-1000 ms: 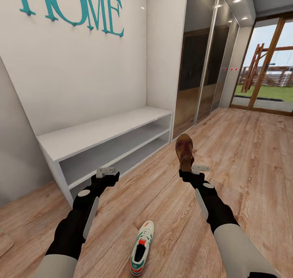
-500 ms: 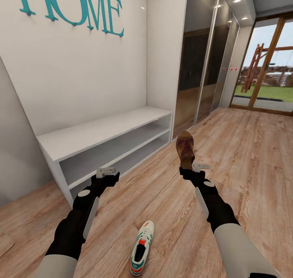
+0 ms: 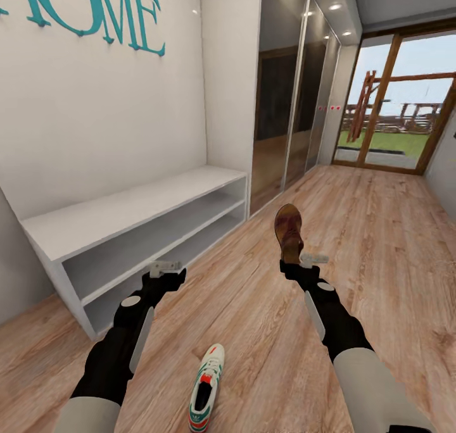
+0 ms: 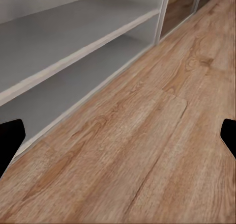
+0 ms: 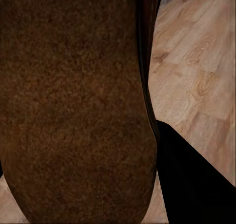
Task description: Pick up the two gym shoes and the two sandals from the corridor floor and place them onto the hallstand (shoe rack) in the corridor, making sure they are on the rack and not on the floor. Arrange them so the two gym shoes are next to each other and the two sandals are next to each other.
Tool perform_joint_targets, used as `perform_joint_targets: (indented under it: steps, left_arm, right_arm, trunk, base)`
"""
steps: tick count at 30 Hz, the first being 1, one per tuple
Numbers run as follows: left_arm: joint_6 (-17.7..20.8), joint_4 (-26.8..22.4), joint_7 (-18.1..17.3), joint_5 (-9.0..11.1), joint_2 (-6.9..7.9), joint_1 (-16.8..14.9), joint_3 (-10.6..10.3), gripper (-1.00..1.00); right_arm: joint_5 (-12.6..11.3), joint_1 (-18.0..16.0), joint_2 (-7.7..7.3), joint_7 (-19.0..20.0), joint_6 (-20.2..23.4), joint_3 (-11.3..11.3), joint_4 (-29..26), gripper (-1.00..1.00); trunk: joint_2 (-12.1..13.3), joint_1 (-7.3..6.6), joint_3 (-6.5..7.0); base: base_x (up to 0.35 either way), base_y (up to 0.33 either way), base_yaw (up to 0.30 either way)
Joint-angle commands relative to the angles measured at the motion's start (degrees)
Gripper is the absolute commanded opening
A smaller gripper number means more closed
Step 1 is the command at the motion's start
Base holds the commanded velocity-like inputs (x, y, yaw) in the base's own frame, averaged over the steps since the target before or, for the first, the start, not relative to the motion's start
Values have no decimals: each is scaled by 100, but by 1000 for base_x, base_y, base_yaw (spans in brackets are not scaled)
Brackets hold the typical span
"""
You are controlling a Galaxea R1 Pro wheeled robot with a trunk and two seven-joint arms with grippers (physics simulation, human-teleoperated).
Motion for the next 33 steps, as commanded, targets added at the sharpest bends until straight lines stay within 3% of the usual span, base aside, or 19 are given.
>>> perform_joint_targets:
  steps: [1, 6, 11, 13, 15, 18, 24, 30, 33]
  left_arm:
    - [31, -6, -23, -25, -4, 1, 14, 100]
    - [11, 405, -31, -22, -3, 15, 17, 100]
    - [-9, 845, -39, -34, -1, 13, 26, 100]
    - [-11, 904, -40, -32, 3, 12, 29, 100]
    - [-12, 949, -40, -31, 4, 14, 30, 100]
    - [-60, 1233, -43, -34, 5, 13, 29, 100]
    - [-472, 1842, -41, -33, 6, 15, 25, 100]
    - [-1115, 2277, -40, -32, 6, 17, 24, 100]
    - [-1184, 2453, -40, -37, 6, 16, 23, 100]
  right_arm:
    - [-3, -4, 6, -7, 49, -14, -8, -100]
    - [-7, -4, 5, -2, 373, -34, -129, -100]
    - [-9, -4, 5, 3, 444, -36, -662, -100]
    - [-13, -4, 6, 8, 518, -34, -1116, -100]
    - [-11, -4, 6, 9, 752, -31, -1657, -100]
    - [-8, -4, 4, 11, 1806, -32, -2524, -100]
    - [-7, -4, 6, 11, 2543, -36, -2798, -100]
    - [-7, -4, 6, 11, 2598, -36, -2814, -100]
    - [-7, -4, 5, 11, 2601, -36, -2813, -100]
  trunk:
    - [-3, -1, -6]
    - [-3, -1, -6]
    - [-3, -1, -6]
    - [-3, -1, -6]
    - [-5, 4, -50]
    - [-9, 12, -117]
    - [-17, 27, -265]
    - [-25, 43, -449]
    - [-29, 50, -544]
  base:
    - [0, 0, -271]
    - [0, 0, -272]
    - [0, 0, -271]
    - [0, 0, -180]
    - [0, 0, -82]
    - [0, 0, -31]
    - [0, 0, -5]
    - [0, 0, 0]
    - [0, 0, 0]
